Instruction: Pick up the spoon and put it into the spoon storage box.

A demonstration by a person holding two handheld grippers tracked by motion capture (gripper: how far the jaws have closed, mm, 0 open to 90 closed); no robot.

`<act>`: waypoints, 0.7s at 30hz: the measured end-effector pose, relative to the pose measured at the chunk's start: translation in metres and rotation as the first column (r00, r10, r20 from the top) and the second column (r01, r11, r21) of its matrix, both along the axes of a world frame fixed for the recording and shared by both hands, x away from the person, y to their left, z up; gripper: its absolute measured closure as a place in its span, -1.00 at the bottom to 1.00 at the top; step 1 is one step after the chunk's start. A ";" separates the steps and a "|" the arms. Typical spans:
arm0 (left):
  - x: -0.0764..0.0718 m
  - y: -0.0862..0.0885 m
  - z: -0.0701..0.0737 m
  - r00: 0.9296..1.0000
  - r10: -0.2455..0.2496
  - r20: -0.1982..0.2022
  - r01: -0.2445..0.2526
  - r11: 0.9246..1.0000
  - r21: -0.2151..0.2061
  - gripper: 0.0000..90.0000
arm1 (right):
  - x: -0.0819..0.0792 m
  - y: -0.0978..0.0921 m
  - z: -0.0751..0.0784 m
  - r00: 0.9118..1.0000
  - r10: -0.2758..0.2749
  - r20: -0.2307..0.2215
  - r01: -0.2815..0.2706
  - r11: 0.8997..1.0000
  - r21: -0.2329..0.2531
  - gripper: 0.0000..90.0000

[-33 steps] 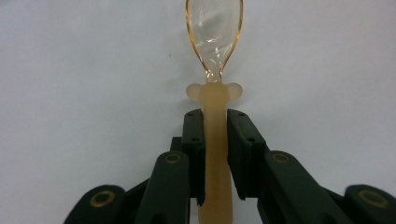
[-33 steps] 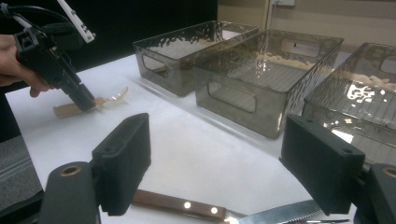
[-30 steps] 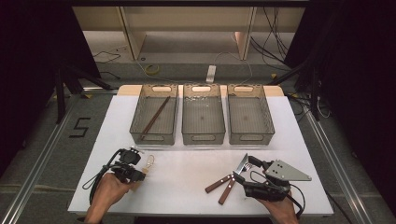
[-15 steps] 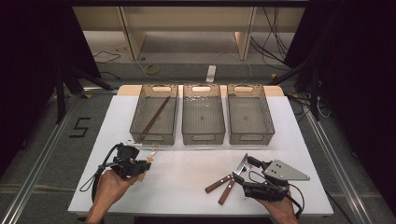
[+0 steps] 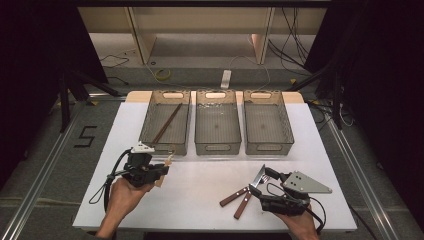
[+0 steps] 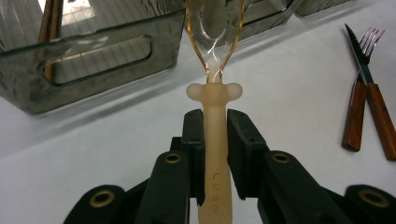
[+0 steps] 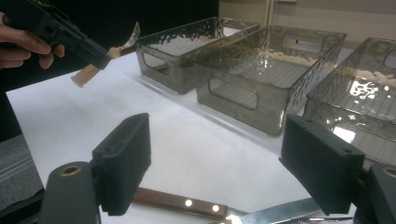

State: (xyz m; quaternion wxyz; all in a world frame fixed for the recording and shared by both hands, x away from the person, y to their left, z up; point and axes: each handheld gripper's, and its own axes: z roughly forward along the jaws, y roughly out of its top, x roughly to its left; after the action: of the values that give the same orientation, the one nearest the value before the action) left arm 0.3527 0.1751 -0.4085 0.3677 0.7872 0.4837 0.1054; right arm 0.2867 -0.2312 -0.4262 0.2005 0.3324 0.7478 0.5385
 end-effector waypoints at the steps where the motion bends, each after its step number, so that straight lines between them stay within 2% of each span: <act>1: 0.001 -0.001 0.001 1.000 0.002 0.001 -0.002 1.000 -0.006 0.72 | 0.000 0.000 0.000 1.000 0.000 0.000 0.000 1.000 0.000 -0.45; 9: 0.008 -0.012 0.007 0.999 -0.026 0.030 0.027 0.999 -0.033 0.72 | 0.000 0.001 -0.001 1.000 0.001 -0.003 -0.001 1.000 0.003 -0.45; 13: 0.014 -0.021 0.011 0.998 -0.047 0.047 0.048 0.999 -0.021 0.72 | 0.000 0.001 0.000 1.000 0.002 -0.001 -0.002 1.000 0.001 -0.45; 21: 0.030 -0.036 0.027 0.994 -0.080 0.080 0.083 0.996 -0.040 0.72 | 0.001 0.001 -0.002 1.000 0.002 -0.005 -0.002 1.000 0.000 -0.45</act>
State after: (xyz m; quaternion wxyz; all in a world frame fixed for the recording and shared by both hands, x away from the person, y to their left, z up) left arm 0.3826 0.1387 -0.3818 0.4073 0.7934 0.4385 0.1108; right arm 0.2873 -0.2299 -0.4279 0.1981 0.3331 0.7485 0.5380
